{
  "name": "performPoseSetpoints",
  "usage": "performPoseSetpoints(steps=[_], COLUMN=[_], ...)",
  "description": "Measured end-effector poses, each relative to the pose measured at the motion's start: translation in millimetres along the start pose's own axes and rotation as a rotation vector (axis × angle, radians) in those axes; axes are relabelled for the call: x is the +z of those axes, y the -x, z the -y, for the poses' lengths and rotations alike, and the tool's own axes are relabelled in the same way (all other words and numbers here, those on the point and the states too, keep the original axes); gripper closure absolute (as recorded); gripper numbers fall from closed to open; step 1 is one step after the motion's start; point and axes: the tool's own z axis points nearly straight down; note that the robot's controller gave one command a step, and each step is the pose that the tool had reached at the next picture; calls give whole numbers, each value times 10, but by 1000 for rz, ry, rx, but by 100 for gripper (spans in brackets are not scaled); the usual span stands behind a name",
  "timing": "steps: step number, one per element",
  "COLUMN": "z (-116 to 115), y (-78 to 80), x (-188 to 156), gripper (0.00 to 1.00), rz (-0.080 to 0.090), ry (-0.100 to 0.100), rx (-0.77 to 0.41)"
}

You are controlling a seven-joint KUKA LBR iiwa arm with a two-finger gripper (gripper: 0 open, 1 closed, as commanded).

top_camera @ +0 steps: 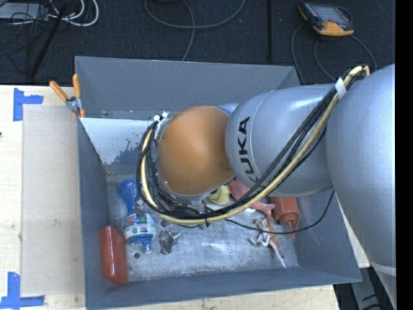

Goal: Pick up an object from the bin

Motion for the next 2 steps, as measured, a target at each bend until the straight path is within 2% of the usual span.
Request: performPoseSetpoints(steps=[1, 2], z=[-33, 37], y=[166, 135], x=[333, 507], gripper=[0, 100], rz=[8, -3], ry=[-3, 9], rx=[-372, -502])
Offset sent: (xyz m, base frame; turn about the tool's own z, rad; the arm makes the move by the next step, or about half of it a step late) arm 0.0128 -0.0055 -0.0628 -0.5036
